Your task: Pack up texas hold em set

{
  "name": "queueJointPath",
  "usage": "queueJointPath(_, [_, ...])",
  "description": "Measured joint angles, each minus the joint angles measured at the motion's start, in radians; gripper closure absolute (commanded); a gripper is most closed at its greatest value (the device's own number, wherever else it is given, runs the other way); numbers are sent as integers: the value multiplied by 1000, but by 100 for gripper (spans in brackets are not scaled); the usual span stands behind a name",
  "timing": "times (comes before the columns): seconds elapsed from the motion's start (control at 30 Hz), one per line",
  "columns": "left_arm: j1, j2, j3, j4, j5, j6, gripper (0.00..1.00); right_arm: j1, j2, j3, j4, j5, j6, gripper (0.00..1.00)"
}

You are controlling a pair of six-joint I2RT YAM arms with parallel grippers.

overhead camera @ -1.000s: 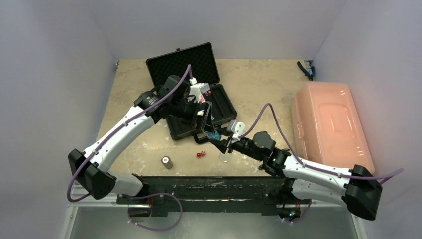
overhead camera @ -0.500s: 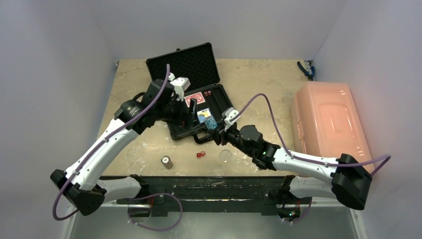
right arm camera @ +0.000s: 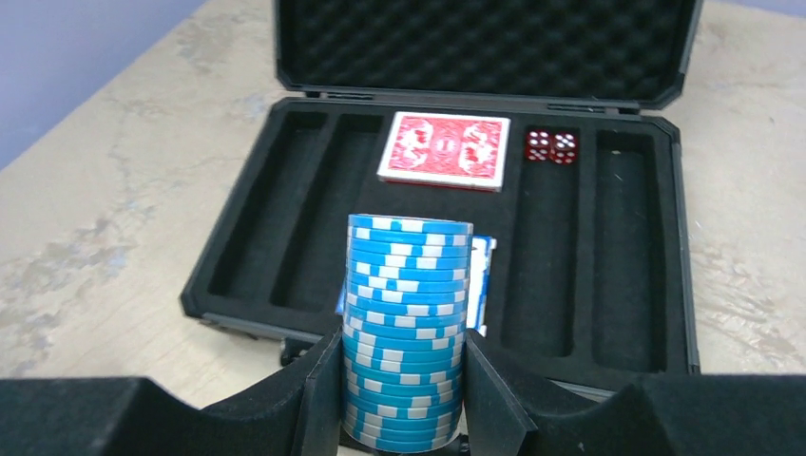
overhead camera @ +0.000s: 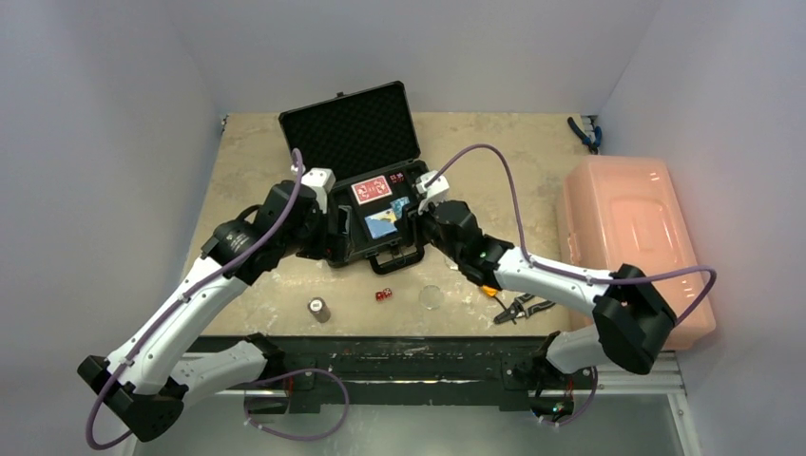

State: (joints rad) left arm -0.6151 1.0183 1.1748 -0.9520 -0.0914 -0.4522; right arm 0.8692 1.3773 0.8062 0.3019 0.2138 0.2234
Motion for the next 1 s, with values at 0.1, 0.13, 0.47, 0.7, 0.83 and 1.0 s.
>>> queueJointPath(0.1, [0,-18,-32,2,-18,-5,10,-42,53,54,-47,-16,20,100])
queueJointPath(0.13, [0,-23,-46,2,-22,-9,10,-54,72,76,-68,-21,25,100])
queueJointPath(0.47, [0,-23,-132,11,-40,-9,11,-114,256,274,-212,-64,68,100])
queueJointPath(0.7, [0,-23,-177,24,-47,-13,11,-151,370,375,-300,-86,79,100])
queueJointPath(0.83, [0,-23,-193,24,-53,-27,11,-184,436,447,-359,-120,93,100])
queueJointPath(1.0, [0,-35,-221,11,-64,-36,11,-224,516,544,-433,-153,98,100])
